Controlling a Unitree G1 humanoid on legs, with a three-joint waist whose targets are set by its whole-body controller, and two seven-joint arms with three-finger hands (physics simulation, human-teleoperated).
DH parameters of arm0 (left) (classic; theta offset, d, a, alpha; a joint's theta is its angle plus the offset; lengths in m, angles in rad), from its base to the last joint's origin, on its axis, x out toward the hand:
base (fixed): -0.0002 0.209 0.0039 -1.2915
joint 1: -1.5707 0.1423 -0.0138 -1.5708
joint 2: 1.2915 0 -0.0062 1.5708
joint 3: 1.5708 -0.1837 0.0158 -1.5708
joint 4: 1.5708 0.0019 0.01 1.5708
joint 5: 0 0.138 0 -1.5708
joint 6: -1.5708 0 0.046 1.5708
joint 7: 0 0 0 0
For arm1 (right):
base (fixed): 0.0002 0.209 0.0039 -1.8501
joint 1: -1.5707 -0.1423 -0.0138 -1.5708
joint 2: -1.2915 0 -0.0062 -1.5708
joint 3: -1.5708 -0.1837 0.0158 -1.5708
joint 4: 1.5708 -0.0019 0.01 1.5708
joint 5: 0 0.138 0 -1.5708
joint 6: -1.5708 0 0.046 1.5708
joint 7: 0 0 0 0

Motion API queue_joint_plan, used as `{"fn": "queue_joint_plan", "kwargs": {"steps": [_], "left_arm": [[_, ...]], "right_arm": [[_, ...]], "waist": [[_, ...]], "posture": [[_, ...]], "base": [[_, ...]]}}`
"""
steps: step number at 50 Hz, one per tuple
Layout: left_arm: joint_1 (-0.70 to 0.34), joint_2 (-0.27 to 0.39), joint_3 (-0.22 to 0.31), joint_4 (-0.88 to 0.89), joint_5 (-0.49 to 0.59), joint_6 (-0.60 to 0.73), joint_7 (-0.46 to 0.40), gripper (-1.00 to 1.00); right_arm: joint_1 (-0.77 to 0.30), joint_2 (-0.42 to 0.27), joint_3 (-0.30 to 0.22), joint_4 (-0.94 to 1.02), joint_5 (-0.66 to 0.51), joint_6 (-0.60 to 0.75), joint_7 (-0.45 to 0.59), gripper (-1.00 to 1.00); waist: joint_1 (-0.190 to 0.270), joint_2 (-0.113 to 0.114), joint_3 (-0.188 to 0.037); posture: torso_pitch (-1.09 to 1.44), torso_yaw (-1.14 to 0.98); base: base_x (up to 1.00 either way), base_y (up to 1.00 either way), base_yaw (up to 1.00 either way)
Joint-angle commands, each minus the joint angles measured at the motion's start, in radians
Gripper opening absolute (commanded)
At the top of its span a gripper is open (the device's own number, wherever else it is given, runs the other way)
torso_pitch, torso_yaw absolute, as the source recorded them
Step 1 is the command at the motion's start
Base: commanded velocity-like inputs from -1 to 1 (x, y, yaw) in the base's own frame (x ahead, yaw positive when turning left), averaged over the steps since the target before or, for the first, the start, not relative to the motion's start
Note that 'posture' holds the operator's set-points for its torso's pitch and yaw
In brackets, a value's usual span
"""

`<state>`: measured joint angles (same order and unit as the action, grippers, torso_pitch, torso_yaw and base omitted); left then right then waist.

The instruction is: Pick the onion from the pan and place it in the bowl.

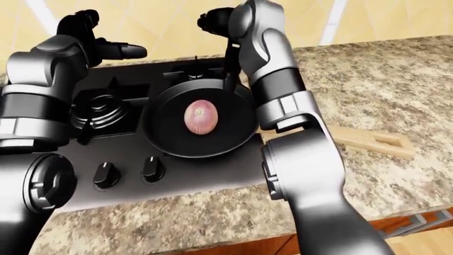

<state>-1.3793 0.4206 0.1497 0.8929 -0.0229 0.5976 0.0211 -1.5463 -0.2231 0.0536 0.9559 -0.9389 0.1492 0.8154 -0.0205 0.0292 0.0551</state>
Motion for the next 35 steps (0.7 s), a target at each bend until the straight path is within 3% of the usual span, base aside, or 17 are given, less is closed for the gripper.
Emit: {"fn": "queue_joint_plan", "kwargs": {"steps": [1, 10, 35], "left_arm": [[-0.045, 0.016, 0.005, -0.040, 0.004, -0.032, 0.002, 1.00], [-0.044, 0.017, 0.007, -0.040, 0.002, -0.032, 0.002, 1.00], [-0.044, 0.017, 0.007, -0.043, 0.001, -0.029, 0.005, 1.00]], "right_arm": [[-0.044, -0.005, -0.010, -0.042, -0.013, -0.014, 0.001, 1.00], [-0.004, 0.016, -0.010, -0.070, -0.046, -0.023, 0.037, 1.00], [0.164, 0.065, 0.001, -0.338, -0.149, 0.058, 0.330, 1.00]], "waist": [[0.000, 0.003, -0.038], [-0.003, 0.004, -0.036], [-0.007, 0.007, -0.035]], "posture": [[0.00, 0.00], [0.00, 0.00], [0.00, 0.00]], "base": [[0.00, 0.00, 0.00], [0.00, 0.00, 0.00], [0.00, 0.00, 0.00]]}}
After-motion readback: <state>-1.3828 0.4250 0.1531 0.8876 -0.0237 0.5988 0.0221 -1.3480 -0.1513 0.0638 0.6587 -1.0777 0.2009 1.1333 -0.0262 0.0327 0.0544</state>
